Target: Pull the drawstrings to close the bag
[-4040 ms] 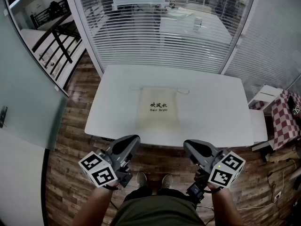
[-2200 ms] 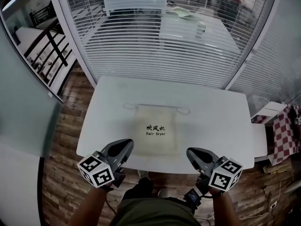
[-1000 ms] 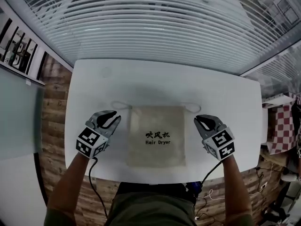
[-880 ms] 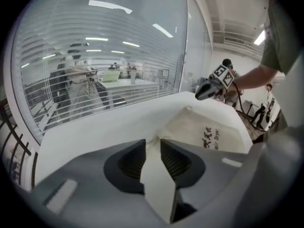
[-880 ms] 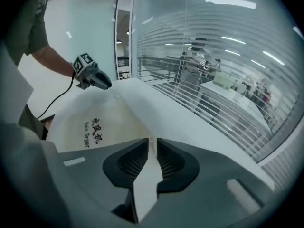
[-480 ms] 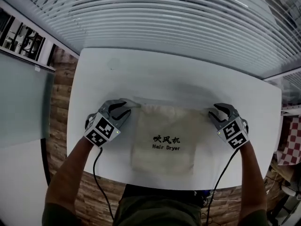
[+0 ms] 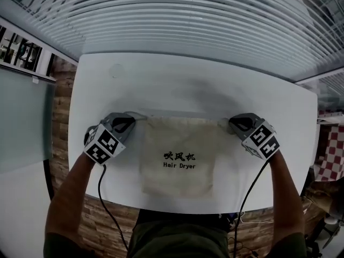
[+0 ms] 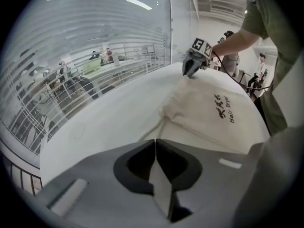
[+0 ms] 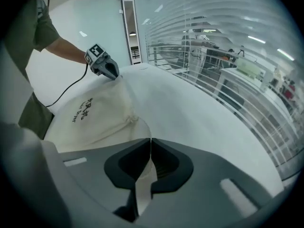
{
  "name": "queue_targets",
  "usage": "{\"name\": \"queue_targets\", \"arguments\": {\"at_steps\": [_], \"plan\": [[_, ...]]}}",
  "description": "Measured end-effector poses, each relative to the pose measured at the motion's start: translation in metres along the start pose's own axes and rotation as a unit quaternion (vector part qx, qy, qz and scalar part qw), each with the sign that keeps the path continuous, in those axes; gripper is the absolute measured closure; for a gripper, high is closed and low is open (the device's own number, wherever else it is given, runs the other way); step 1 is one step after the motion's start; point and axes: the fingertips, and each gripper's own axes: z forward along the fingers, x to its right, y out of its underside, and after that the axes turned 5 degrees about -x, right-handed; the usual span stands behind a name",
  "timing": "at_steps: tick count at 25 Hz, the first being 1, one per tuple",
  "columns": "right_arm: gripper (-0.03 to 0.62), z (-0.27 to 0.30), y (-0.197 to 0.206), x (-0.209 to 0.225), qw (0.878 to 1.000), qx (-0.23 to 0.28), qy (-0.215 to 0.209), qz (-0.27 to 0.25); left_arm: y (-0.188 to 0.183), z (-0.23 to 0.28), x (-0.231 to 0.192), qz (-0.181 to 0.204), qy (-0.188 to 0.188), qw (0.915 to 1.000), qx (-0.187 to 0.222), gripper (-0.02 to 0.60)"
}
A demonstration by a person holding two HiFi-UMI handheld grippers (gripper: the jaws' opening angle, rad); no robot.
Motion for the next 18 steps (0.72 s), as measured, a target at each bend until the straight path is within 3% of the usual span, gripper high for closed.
{"name": "queue_targets", "arguments": {"at_steps": [4,7,12,18], "plan": [[0.577,-0.009,0.002,-0.003,0.997,-0.014,0.058,-0.053,0.003,-0.004,0.0,0.049,-0.031,0.9979,-0.028,0.574],[0.577,-0.038,-0.008,-0.005,0.988,0.002,0.123,-0.096,-0.002,-0.022,-0.002,0.11,-0.083,0.9902,-0.021,0.574],[0.579,-0.089,-0.023,-0.024,0.955,0.011,0.234,-0.184,-0.022,-0.065,0.004,0.232,-0.178,0.9563,-0.003,0.574],[0.579,-0.145,-0.028,-0.049,0.929,0.028,0.313,-0.195,-0.038,-0.122,0.01,0.269,-0.256,0.9281,0.03,0.574]]}}
